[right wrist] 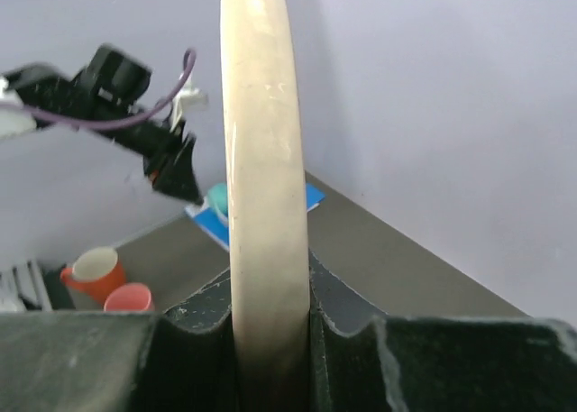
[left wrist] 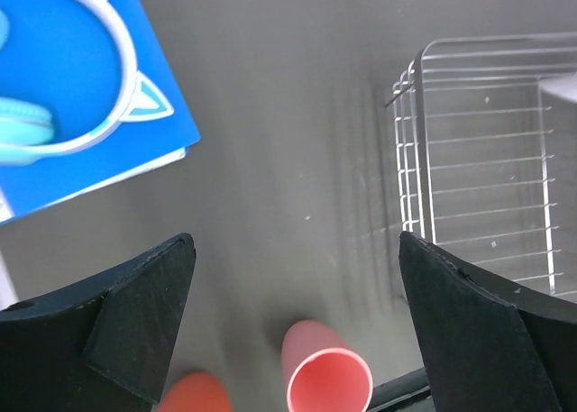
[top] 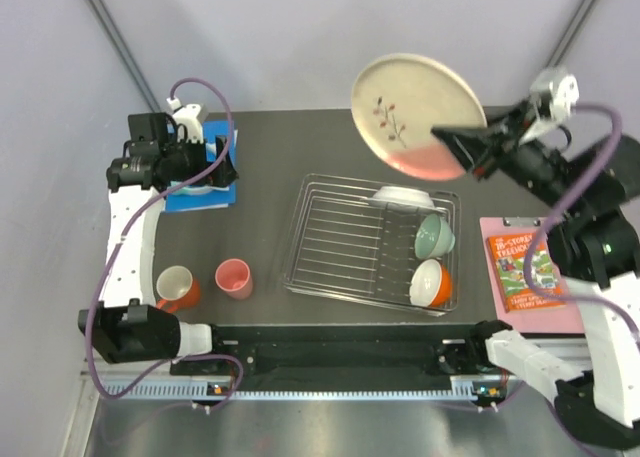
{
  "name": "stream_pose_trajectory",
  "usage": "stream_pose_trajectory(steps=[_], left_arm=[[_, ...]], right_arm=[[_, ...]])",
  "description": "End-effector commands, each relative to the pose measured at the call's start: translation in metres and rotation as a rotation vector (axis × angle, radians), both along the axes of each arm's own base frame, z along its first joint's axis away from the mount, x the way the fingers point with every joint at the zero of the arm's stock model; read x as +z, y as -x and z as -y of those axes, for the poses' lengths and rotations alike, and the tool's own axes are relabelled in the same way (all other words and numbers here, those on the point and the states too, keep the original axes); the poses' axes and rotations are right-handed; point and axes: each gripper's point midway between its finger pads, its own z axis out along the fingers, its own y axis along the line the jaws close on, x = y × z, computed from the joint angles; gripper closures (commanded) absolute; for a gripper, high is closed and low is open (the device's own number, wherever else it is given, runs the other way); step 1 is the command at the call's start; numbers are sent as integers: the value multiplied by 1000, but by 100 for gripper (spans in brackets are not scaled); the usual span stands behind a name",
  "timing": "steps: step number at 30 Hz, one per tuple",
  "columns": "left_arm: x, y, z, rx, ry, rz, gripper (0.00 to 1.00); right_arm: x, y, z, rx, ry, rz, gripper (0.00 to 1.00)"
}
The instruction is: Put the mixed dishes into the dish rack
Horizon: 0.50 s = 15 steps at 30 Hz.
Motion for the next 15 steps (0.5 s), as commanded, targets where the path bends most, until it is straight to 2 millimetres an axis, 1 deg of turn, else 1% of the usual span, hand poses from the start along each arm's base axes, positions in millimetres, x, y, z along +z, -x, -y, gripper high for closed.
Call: stream_pose_trajectory(steps=[1, 2, 4, 5, 6, 7, 8, 11, 13, 15], left_arm=[[8, 18, -7, -13, -85, 60, 1], [6, 21, -8, -11, -90, 54, 1], [8, 25, -8, -11, -94, 55, 1], [7, 26, -8, -12, -95, 54, 1], [7, 28, -8, -11, -96, 52, 1], [6, 28, -9, -9, -96, 50, 1], [3, 30, -9, -6, -98, 42, 1], [-5, 32, -10, 1, -102, 21, 1], [-11, 34, -12, 8, -105, 2, 1], [-16, 35, -13, 14, -106, -10, 1]], right_arm=[[-92, -13, 15, -129, 252, -87, 100], [-98, -4, 25, -166, 268, -94, 100], [-111, 2, 30, -176, 321, -84, 100], [-113, 6, 36, -201, 342, -77, 100], [-116, 10, 38, -203, 357, -72, 100], [-121, 12, 39, -201, 379, -79, 100], [-120, 16, 40, -201, 389, -63, 100], [-136, 21, 38, -175, 455, -72, 100], [-144, 21, 40, -178, 500, -85, 100], [-147, 23, 38, -166, 537, -71, 100]])
